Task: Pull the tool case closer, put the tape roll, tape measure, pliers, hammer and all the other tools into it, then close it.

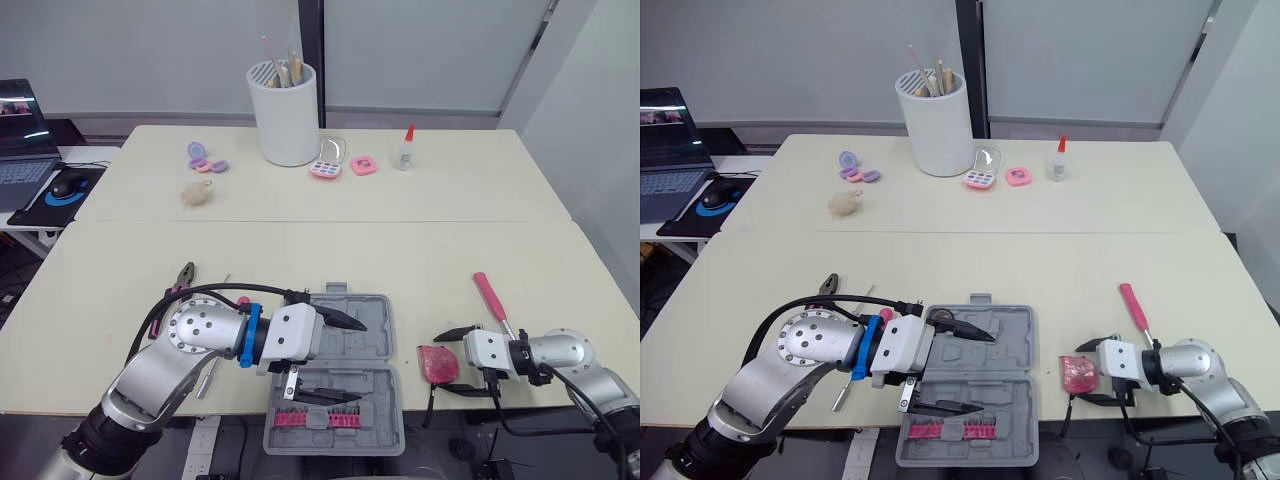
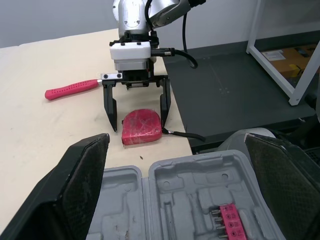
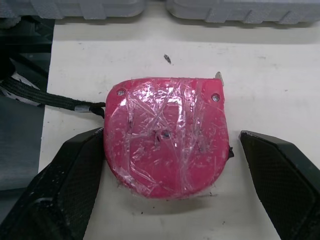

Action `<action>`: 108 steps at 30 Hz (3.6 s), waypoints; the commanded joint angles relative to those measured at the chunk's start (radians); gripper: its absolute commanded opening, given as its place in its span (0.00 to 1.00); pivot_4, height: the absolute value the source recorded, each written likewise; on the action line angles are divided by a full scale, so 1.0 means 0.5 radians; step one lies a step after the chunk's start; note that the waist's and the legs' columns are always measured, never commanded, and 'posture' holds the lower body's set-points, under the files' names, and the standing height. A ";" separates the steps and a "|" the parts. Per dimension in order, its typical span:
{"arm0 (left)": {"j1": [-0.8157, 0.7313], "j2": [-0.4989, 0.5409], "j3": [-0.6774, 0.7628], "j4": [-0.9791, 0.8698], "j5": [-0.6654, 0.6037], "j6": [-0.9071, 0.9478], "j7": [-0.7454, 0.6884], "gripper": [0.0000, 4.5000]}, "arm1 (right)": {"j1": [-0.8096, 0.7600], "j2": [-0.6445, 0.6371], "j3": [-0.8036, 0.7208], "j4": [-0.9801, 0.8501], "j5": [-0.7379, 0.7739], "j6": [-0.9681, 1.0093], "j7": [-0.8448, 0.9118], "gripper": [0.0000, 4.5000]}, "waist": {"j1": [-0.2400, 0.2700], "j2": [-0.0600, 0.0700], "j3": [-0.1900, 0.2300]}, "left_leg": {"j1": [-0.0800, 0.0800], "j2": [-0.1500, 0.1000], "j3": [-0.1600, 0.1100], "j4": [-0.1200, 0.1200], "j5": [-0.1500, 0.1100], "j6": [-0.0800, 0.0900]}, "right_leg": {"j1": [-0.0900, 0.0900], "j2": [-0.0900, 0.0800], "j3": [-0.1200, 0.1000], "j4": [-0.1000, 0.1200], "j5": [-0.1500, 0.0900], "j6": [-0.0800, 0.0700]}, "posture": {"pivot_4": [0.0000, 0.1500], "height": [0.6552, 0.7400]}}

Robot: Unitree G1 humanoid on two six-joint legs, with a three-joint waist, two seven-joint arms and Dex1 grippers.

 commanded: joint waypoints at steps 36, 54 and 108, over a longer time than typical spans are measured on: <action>0.222 0.204 0.594 0.060 -0.406 0.335 0.155 1.00 | -0.920 0.299 0.715 -0.973 -0.633 1.726 -0.196 0.70 | -0.001 0.002 0.002 | -0.001 0.002 -0.001 0.000 0.000 0.000 | -0.005 -0.003 -0.001 0.005 0.000 -0.001 | 1.00 1.00; 0.272 0.256 0.609 0.088 -0.336 0.253 0.123 1.00 | -0.991 0.505 0.868 -0.550 -0.872 1.457 -0.323 0.70 | -0.002 0.002 0.002 | -0.003 0.002 -0.001 0.000 0.000 0.000 | -0.007 -0.003 -0.002 0.005 0.000 -0.001 | 1.00 1.00; 0.069 0.228 0.540 0.278 -0.213 0.141 0.018 1.00 | -0.420 0.669 0.190 -0.487 -0.144 0.640 -0.635 0.18 | -0.004 0.002 0.002 | -0.005 0.003 0.000 -0.001 0.000 0.000 | -0.010 -0.002 -0.001 0.005 -0.001 -0.002 | 1.00 1.00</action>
